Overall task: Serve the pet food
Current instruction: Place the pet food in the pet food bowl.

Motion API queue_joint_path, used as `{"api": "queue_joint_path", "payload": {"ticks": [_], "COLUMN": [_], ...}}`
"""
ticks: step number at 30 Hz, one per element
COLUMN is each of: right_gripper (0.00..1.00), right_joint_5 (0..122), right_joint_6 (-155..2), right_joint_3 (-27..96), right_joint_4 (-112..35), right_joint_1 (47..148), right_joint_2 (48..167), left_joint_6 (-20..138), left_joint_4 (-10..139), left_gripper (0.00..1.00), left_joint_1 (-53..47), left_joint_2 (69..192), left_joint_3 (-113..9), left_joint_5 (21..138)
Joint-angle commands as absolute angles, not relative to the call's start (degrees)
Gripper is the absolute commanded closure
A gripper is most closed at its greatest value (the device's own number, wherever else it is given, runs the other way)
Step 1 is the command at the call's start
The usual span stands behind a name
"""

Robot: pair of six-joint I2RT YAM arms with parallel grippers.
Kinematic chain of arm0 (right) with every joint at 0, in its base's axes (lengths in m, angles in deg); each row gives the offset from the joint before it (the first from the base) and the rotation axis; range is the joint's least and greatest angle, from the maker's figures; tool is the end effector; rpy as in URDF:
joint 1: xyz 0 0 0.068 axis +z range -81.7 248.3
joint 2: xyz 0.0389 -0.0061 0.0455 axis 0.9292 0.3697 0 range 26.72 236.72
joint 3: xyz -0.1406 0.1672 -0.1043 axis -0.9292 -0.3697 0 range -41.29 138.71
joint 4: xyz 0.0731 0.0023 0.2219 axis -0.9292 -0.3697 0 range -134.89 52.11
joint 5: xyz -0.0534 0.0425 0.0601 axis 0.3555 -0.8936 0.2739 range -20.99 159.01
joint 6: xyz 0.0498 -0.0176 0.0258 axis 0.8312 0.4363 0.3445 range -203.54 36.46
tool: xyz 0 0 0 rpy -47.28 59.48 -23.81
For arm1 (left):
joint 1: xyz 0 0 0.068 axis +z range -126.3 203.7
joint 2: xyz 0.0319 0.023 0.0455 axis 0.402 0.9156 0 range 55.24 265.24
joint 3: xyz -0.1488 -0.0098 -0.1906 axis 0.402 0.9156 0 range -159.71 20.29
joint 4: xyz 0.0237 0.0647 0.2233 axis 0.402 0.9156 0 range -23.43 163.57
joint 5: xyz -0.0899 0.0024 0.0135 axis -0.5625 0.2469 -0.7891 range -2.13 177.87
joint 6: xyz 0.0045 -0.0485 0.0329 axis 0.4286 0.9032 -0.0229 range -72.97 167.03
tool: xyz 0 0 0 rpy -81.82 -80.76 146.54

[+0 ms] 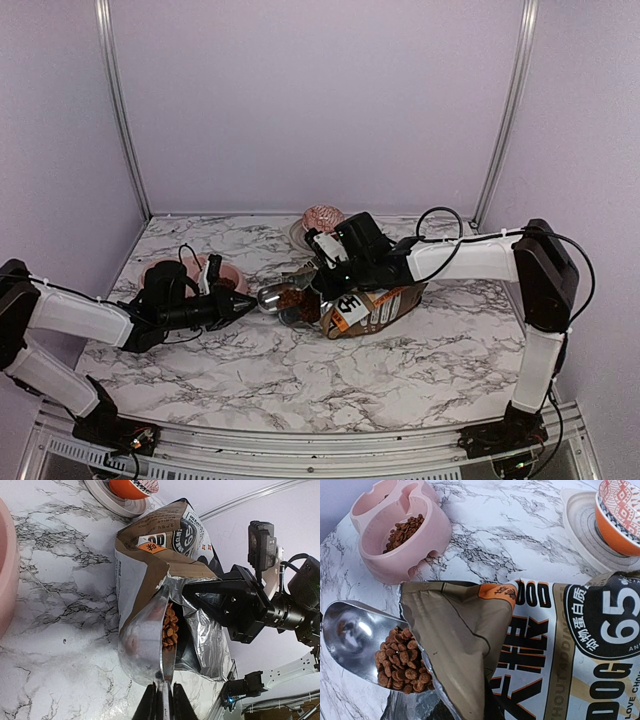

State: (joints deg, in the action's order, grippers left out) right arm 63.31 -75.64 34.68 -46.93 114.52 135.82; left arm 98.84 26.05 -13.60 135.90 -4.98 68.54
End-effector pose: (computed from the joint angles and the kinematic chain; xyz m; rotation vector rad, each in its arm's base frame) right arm 0.2705 0.2882 0.1873 -0.8294 2.2278 0.5846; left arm 0.2016 -0.1715 0.1702 0.0075 2.0563 -1.3476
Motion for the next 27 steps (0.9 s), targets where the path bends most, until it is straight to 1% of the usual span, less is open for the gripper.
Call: {"api": "queue_joint_path", "payload": {"ticks": [1,14,27], "right_gripper": [1.00,1.00,1.00], "right_joint_5": [65.24,65.57,65.58], "right_joint_6": [-76.05,-75.82,-75.62], "right_joint_3": [34.49,35.05,35.22], "right_joint_4": [-47.97,-48.25,-48.39], "right_joint_1": [112.78,112.60,112.60], "right_joint_2": [134.47,134.72,134.47], "left_joint_6": [98.27,98.25,100.33], "left_joint_4": [23.68,23.65,22.94], "left_gripper": [1.00,1.00,1.00], "left_joint_1": [-13.00,-11.97,-10.08], "left_joint_2": [133.32,131.79,126.88], "left_joint_3": [-4.23,-3.44,-2.76], "left_joint_5": [67.22,65.32,63.31]}}
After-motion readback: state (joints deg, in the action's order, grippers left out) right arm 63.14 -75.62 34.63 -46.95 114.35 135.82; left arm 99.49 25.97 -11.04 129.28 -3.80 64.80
